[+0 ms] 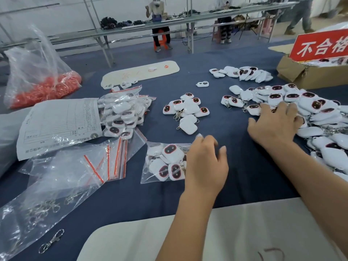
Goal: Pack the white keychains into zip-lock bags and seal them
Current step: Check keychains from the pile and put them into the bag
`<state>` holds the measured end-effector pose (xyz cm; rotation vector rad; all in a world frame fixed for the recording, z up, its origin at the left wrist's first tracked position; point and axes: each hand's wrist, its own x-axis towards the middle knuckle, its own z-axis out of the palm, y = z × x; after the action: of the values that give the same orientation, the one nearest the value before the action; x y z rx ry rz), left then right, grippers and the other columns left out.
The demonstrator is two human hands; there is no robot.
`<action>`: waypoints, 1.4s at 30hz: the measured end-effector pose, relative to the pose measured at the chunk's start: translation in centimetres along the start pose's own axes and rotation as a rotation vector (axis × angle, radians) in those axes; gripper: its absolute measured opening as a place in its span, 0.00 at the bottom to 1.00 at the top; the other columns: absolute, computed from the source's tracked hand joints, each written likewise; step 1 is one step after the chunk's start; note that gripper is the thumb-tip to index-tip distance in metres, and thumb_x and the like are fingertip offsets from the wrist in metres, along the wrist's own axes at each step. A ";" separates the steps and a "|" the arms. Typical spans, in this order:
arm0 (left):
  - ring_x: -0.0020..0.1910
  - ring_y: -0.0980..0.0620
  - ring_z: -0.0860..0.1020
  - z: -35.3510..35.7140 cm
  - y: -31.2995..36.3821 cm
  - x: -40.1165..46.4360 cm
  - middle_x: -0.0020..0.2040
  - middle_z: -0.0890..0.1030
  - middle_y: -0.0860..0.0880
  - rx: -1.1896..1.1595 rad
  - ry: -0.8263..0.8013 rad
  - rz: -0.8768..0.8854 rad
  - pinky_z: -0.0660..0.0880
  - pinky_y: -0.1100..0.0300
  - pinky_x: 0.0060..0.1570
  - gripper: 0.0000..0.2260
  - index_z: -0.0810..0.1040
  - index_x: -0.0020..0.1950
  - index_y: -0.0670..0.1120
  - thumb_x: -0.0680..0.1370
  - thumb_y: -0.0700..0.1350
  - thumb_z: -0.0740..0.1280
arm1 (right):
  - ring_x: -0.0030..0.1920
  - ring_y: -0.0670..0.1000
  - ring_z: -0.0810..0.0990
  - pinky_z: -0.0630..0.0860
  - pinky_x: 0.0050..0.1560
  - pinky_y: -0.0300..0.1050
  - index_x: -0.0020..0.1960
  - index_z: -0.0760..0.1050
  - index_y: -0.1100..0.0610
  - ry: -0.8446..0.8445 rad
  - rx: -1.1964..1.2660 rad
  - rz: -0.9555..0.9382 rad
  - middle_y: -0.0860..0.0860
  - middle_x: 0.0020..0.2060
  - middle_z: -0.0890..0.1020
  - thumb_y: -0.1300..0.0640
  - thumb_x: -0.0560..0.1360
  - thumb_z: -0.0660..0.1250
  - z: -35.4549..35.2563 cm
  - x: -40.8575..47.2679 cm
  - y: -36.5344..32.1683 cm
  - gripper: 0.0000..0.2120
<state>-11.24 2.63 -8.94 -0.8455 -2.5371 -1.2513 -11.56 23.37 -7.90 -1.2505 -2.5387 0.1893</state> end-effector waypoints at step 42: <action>0.41 0.52 0.83 -2.2 -1.6 1.7 0.41 0.84 0.52 -0.500 0.098 -0.266 0.82 0.53 0.45 0.06 0.84 0.49 0.43 0.81 0.44 0.71 | 0.37 0.49 0.77 0.76 0.42 0.44 0.41 0.82 0.60 -0.327 1.342 -0.333 0.57 0.36 0.84 0.60 0.74 0.74 -1.8 -9.2 -3.0 0.05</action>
<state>-13.77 0.83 -7.95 -0.5128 -2.3443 -2.0081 -7.91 14.23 -7.42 -0.2473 -1.9473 1.7248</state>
